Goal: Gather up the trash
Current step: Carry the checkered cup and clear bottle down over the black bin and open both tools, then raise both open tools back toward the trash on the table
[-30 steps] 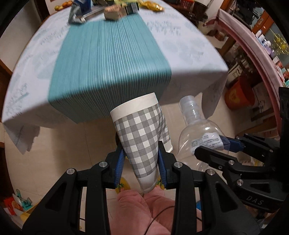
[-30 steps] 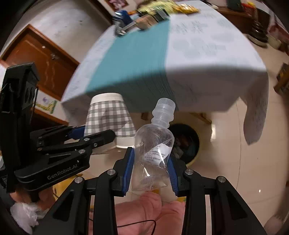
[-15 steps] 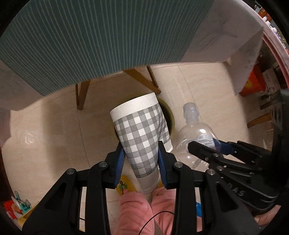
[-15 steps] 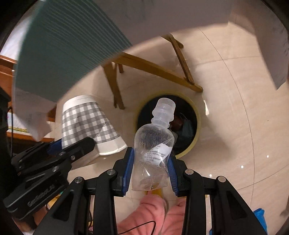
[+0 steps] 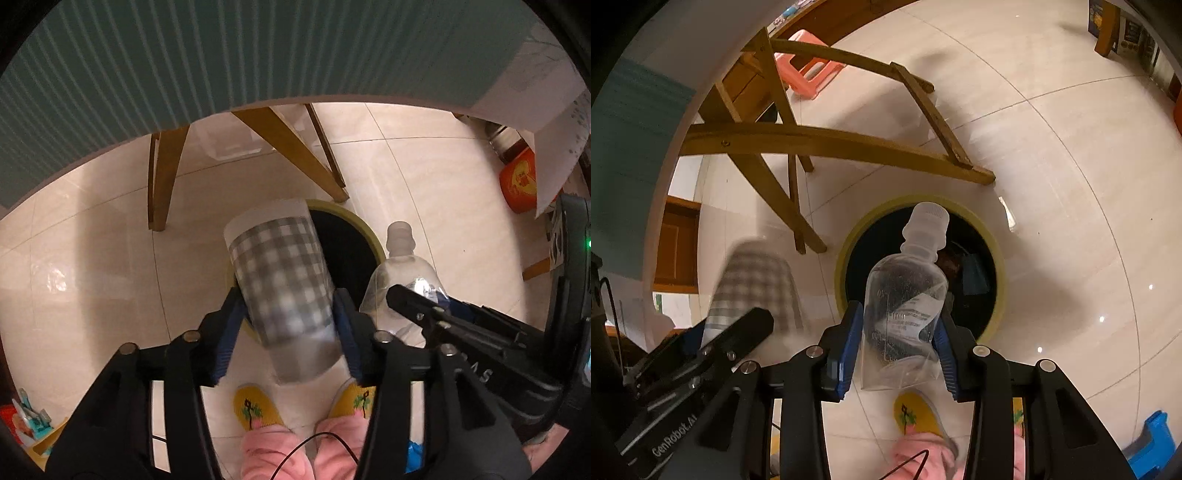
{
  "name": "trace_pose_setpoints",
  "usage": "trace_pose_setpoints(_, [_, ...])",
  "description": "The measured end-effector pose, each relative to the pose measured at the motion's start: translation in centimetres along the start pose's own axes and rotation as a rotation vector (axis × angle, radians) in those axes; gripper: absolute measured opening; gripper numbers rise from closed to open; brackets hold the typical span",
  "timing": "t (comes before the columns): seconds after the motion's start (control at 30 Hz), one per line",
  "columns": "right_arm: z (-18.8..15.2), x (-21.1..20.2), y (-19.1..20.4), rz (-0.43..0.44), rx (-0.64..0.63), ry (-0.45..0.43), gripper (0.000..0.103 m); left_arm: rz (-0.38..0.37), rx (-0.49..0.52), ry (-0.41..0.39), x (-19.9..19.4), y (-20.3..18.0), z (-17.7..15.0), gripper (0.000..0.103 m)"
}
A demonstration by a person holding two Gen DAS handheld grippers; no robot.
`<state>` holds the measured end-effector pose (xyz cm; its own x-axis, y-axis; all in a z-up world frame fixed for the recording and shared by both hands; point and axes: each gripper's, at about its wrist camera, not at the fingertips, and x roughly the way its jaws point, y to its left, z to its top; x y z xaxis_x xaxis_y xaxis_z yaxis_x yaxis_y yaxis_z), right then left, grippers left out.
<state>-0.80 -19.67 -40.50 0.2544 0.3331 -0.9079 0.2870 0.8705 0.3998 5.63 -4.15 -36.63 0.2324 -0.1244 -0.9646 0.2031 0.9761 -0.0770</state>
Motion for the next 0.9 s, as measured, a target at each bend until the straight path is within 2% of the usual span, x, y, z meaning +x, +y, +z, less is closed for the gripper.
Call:
trace_pose_setpoints(0.1, [0.0, -0.2, 0.1, 0.006, 0.005, -0.013, 0.051, 0.014, 0.014, 0.000, 0.7, 0.3, 0.0, 0.052])
trace_pose_setpoints(0.13, [0.0, -0.5, 0.1, 0.009, 0.007, -0.017, 0.052, 0.024, 0.016, -0.004, 1.0, 0.5, 0.0, 0.057])
trace_pose_setpoints(0.2, [0.2, -0.5, 0.0, 0.013, 0.007, -0.021, 0.053, 0.038, 0.015, -0.017, 1.1, 0.6, -0.3, 0.063])
trace_pose_setpoints(0.57, [-0.3, -2.4, 0.1, -0.036, -0.047, -0.035, 0.052, 0.075, -0.073, -0.076, -1.7, 2.5, -1.2, 0.066])
trace_pose_setpoints(0.73, [-0.6, -5.6, 1.2, -0.048, -0.046, -0.044, 0.053, 0.083, -0.103, -0.090, -4.1, 3.0, -0.9, 0.066])
trace_pose_setpoints(0.9, [-0.9, -10.2, 3.4, -0.041, -0.078, -0.054, 0.052, 0.079, -0.107, -0.122, -8.8, 2.8, -0.3, 0.066])
